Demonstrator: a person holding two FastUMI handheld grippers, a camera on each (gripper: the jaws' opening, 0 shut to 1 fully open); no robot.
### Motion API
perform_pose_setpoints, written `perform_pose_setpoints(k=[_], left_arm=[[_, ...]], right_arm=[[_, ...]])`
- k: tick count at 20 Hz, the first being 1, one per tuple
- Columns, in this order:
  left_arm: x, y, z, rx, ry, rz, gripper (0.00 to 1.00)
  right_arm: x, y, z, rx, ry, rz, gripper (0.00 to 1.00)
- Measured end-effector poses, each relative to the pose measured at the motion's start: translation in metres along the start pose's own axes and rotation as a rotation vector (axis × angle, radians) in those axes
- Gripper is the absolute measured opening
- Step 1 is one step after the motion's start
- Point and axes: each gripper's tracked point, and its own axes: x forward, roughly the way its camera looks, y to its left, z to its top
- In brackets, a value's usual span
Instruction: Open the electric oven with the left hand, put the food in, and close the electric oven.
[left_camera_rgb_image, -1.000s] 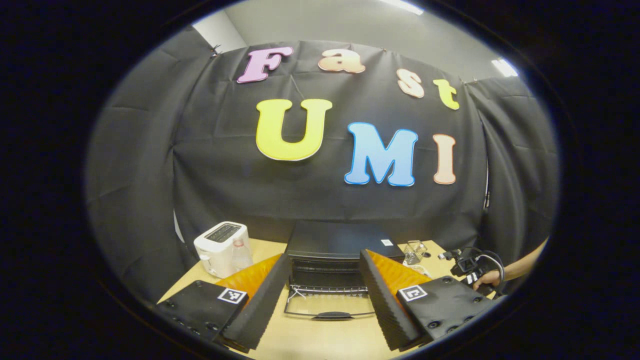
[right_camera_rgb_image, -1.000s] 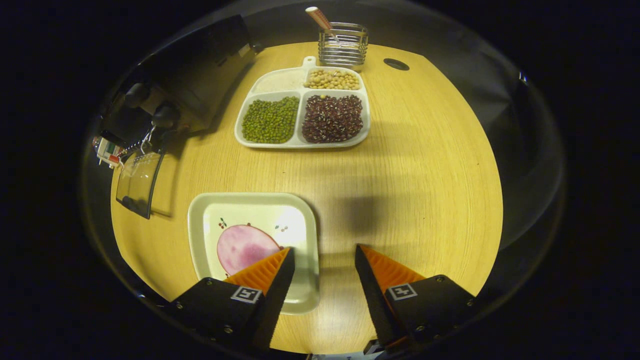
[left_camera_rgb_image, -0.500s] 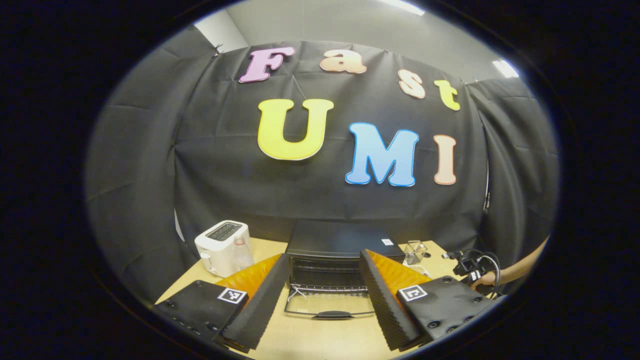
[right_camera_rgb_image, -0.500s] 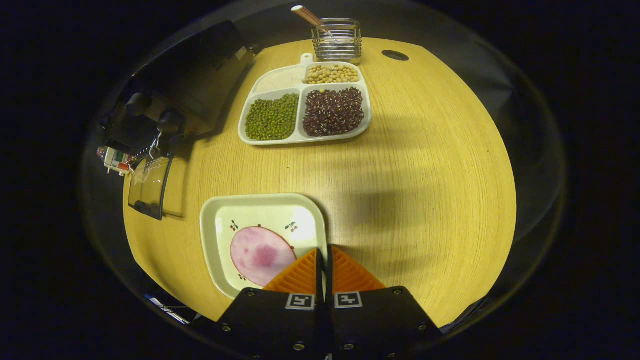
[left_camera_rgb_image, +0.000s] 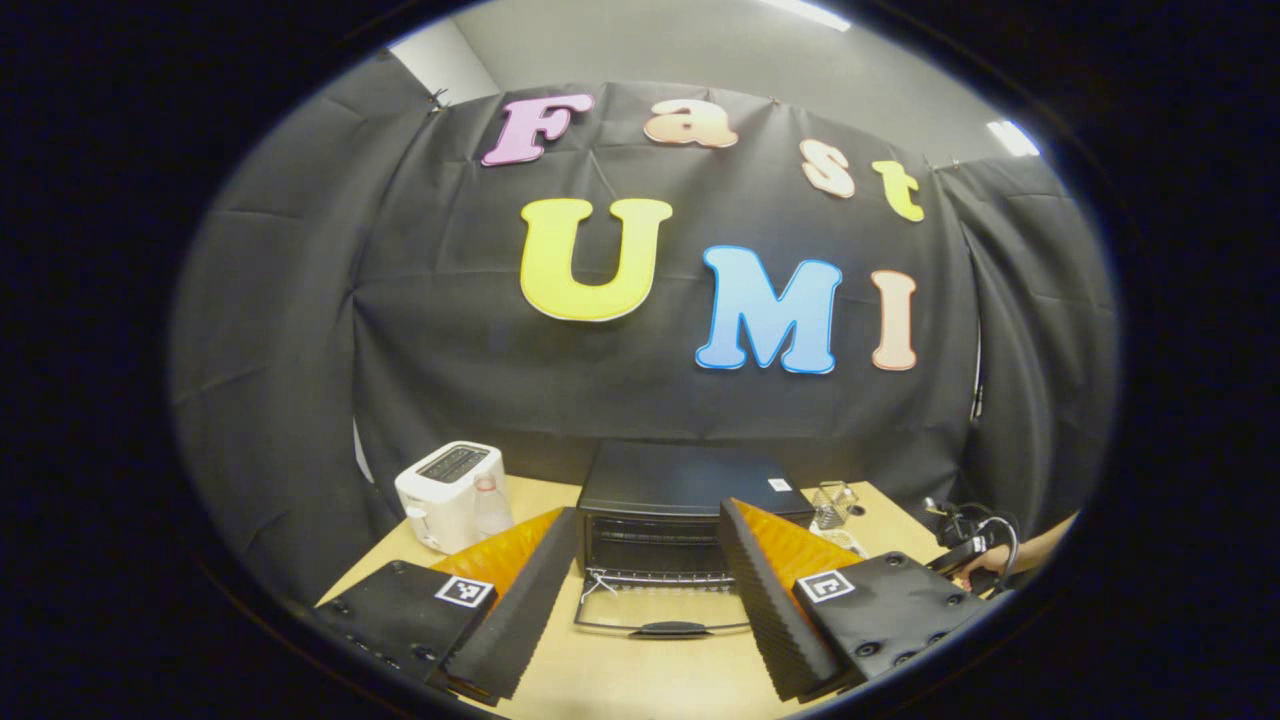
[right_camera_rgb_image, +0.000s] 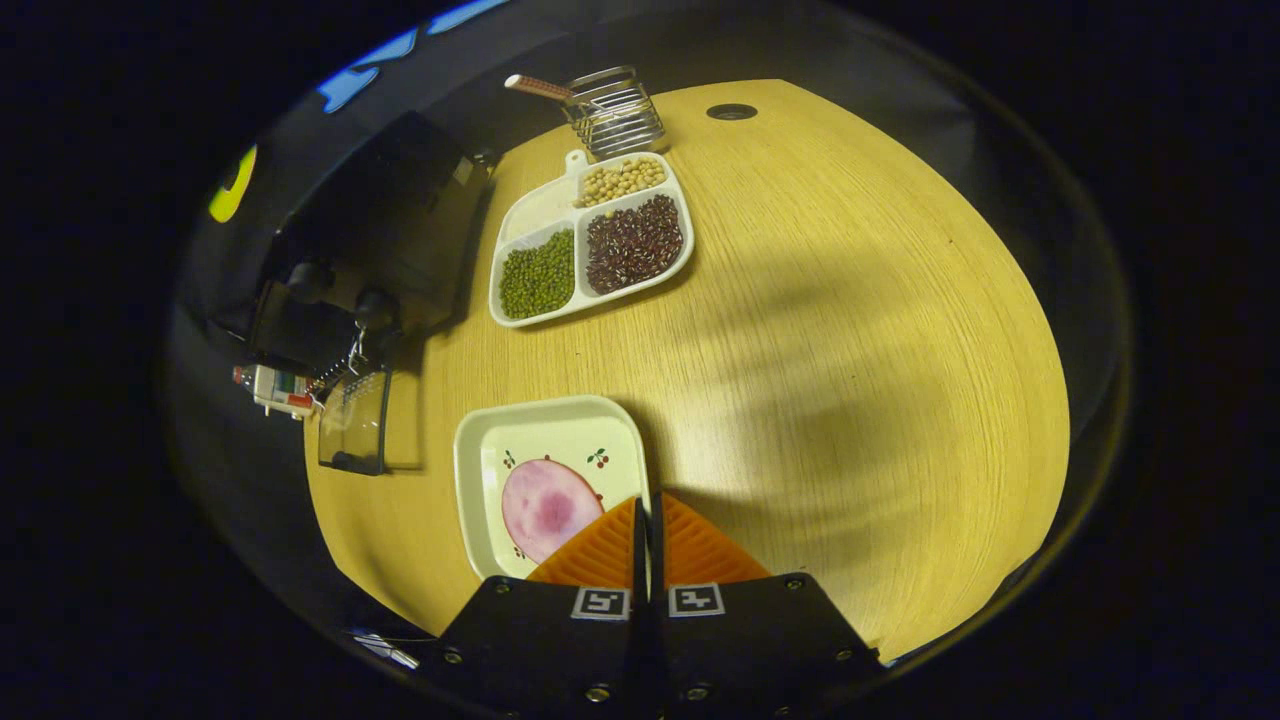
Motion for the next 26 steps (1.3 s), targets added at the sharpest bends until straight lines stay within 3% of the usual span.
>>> perform_pose_setpoints(k=[1, 4, 9, 15, 20, 26], left_arm=[[0.001, -0.002, -0.001, 0.0, -0.001, -0.002, 0.98], [0.001, -0.003, 0.0, -0.007, -0.003, -0.006, 0.95], [0.003, -0.004, 0.0, -0.006, 0.002, -0.015, 0.98], [0.009, -0.011, 0.004, -0.005, 0.0, -0.036, 0.98], [0.009, -0.021, 0.023, -0.001, -0.04, -0.068, 0.98], [0.002, -0.029, 0.068, 0.001, -0.138, -0.134, 0.98]], right_arm=[[-0.002, 0.002, -0.005, 0.03, 0.007, 0.026, 0.0], [-0.002, 0.01, -0.013, 0.135, -0.005, 0.133, 0.0], [-0.008, 0.014, -0.022, 0.303, -0.073, 0.274, 0.0], [-0.006, 0.023, -0.028, 0.467, -0.143, 0.414, 0.0], [-0.021, 0.034, -0.038, 0.549, -0.19, 0.466, 0.0], [-0.052, 0.084, -0.057, 0.52, -0.242, 0.501, 0.0]])
